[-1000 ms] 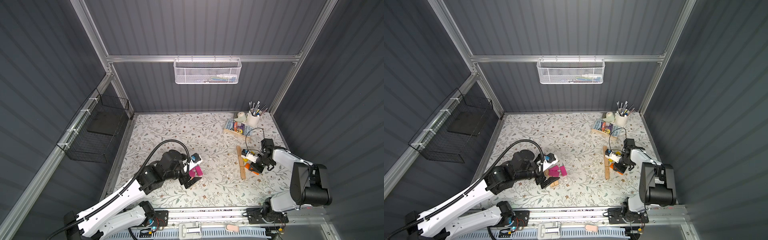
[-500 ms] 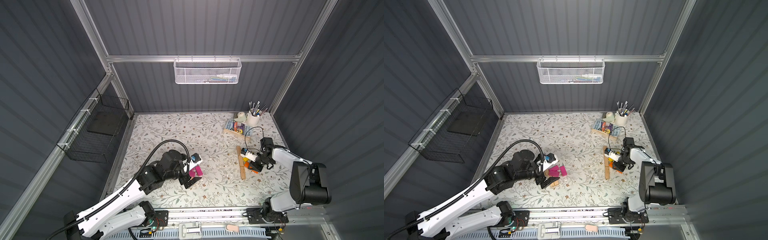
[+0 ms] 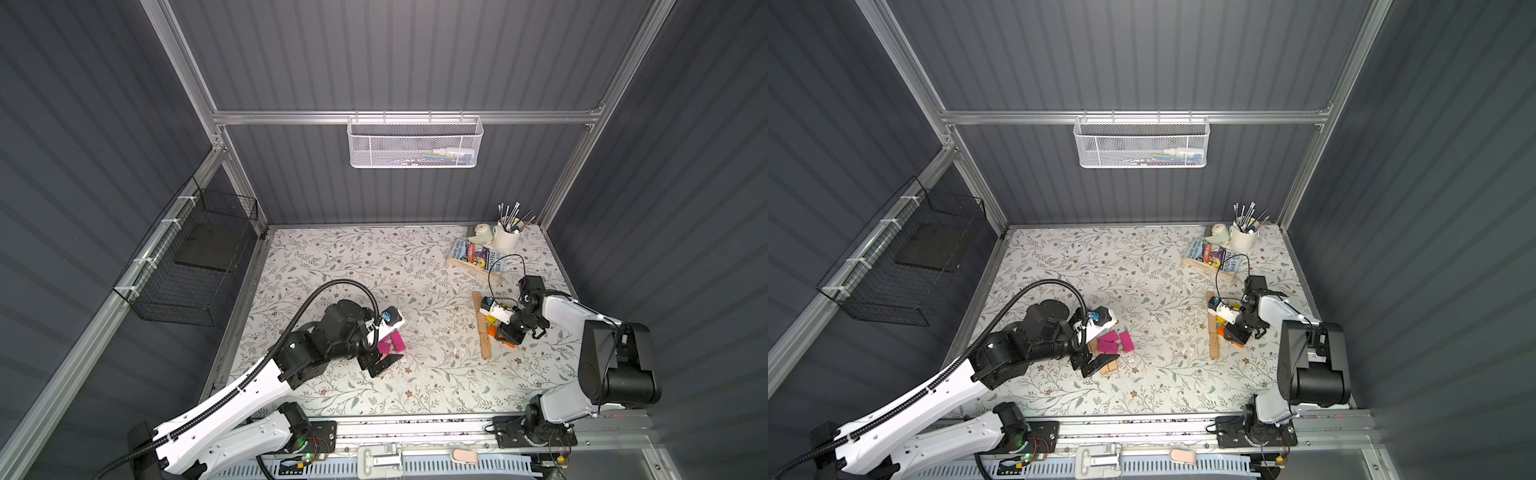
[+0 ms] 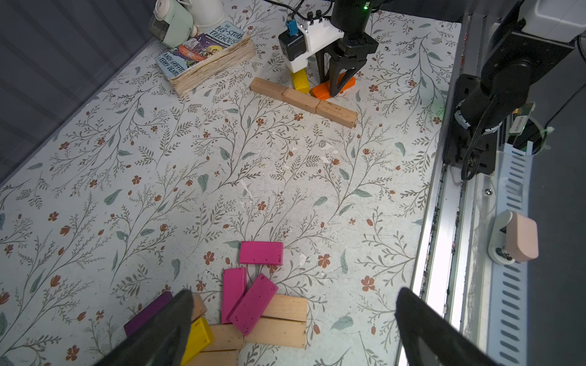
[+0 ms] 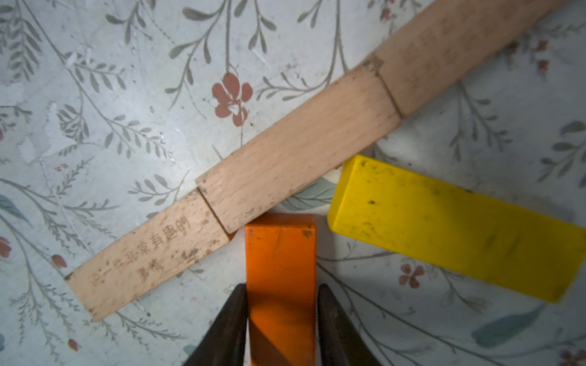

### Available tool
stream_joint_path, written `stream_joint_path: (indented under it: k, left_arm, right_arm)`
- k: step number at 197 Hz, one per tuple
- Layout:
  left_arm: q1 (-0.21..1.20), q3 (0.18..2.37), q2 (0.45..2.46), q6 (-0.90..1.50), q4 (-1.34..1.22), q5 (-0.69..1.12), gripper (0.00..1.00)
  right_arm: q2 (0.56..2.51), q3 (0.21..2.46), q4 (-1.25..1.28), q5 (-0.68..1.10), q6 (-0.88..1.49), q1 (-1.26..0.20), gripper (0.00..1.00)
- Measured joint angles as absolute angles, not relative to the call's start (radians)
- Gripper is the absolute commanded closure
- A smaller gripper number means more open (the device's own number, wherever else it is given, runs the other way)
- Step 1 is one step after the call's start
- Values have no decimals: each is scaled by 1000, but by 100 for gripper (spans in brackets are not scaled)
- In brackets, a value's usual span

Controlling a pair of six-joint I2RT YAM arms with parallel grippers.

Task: Assemble the letter k with building blocks
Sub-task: Assemble the building block at the center of the board.

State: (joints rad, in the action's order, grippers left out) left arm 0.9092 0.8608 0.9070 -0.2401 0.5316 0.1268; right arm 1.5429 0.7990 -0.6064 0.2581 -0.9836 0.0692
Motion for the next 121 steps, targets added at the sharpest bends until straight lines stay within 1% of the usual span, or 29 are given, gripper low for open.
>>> stream_joint_path:
  k: [20, 35, 52, 64, 73, 99, 121]
  left_arm:
    - [909, 861, 907, -240, 532, 127, 0]
    - [909, 861, 907, -240, 532, 126, 0]
    - [909, 859, 906, -240, 532, 123, 1]
    - [909, 855, 902, -239, 532, 120, 0]
    - [910, 855, 899, -239, 534, 115, 0]
    - [910, 855, 890, -233, 534, 104, 0]
    - [910, 855, 889, -232, 534, 97, 0]
  right_arm:
    - [1542, 799, -607, 258, -983, 69, 60]
    - [1537, 801, -607, 258, -976, 69, 57]
    - [1511, 810, -610, 261, -966, 69, 51]
    - [1466, 823, -612, 270, -941, 68, 44]
    - [1426, 835, -611, 287, -918, 65, 42]
    - [1305, 889, -577, 333, -741, 28, 36]
    - [1250, 927, -545, 330, -486, -33, 33]
